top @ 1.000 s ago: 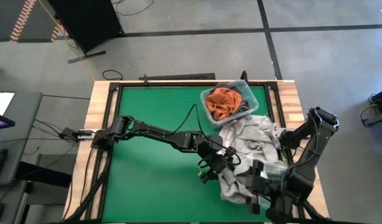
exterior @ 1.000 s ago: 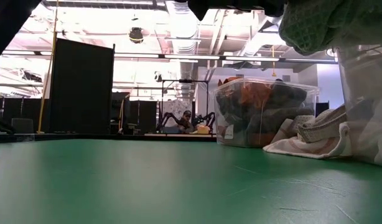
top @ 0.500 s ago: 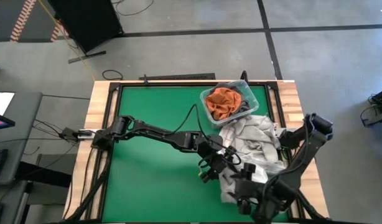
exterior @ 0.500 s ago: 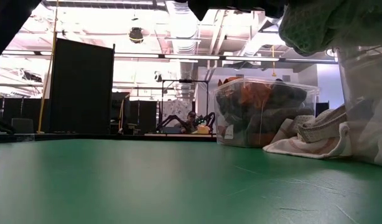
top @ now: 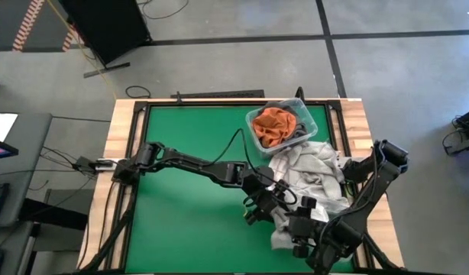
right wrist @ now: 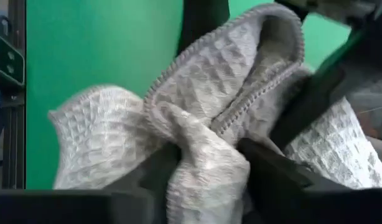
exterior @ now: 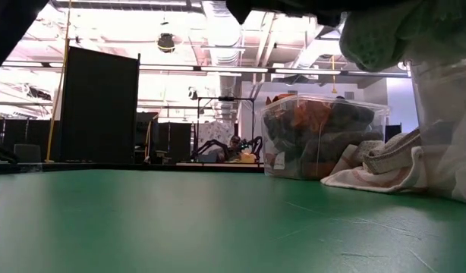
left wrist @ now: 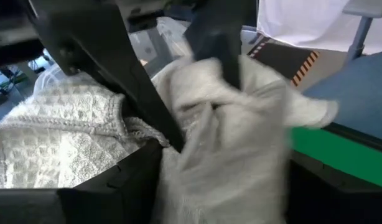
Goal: Sort towels by color in basket
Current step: Put the light gray towel into the bottom transparent bin
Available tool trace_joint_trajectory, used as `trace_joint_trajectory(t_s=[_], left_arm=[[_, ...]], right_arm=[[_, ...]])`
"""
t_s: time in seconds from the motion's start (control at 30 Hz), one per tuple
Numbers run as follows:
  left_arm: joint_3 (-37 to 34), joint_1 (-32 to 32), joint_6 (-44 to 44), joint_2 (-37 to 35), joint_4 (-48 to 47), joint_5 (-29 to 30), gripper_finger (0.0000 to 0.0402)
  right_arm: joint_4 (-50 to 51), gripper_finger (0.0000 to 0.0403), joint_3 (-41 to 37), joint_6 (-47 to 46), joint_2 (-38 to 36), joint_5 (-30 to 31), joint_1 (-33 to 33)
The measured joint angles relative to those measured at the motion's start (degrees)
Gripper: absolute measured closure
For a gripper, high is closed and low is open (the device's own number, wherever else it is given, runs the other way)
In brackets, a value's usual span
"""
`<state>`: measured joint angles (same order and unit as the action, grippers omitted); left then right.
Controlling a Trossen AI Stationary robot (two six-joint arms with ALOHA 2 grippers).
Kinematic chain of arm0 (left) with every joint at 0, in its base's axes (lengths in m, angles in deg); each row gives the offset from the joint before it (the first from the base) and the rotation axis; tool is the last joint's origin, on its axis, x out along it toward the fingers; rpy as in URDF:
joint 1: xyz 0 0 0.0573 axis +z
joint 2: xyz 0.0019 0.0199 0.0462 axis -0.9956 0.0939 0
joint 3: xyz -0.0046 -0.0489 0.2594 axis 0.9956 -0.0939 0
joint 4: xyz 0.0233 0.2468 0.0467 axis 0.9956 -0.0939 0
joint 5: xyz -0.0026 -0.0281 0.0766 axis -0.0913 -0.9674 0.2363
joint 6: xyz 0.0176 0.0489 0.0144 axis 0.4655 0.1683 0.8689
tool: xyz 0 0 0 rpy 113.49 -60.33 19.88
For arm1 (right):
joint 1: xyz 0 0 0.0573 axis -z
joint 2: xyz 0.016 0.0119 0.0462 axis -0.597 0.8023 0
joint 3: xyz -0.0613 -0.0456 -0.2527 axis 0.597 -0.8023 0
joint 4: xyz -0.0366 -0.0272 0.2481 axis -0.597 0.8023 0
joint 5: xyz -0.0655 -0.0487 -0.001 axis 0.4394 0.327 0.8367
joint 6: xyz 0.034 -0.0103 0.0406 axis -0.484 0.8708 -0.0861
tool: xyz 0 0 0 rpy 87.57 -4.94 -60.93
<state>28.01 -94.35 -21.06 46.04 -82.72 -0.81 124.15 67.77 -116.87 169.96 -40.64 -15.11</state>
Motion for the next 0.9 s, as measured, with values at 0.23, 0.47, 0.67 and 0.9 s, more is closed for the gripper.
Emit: trace_joint_trajectory(t_s=[0.23,0.47,0.67,0.9], left_arm=[[3.6,-1.3,0.7,-2.1,-7.0,-0.8,0.0142],[10.6,-1.6,5.6,-6.3,-26.9,3.3,0.0120],[13.0,-1.6,8.4,-15.3,-43.2,13.5,0.0117],[13.0,-1.5,2.9,-25.8,-55.7,21.4,0.0117]], right_arm=[[0.9,0.0334,0.0,1.5,-0.1,-3.0,-0.2],[6.3,0.0375,4.0,-1.0,0.0,-3.6,-2.4],[13.4,0.0376,9.5,-11.2,-0.1,-10.8,-6.0],[16.1,0.0376,8.6,-24.6,-0.1,-24.7,-7.4]])
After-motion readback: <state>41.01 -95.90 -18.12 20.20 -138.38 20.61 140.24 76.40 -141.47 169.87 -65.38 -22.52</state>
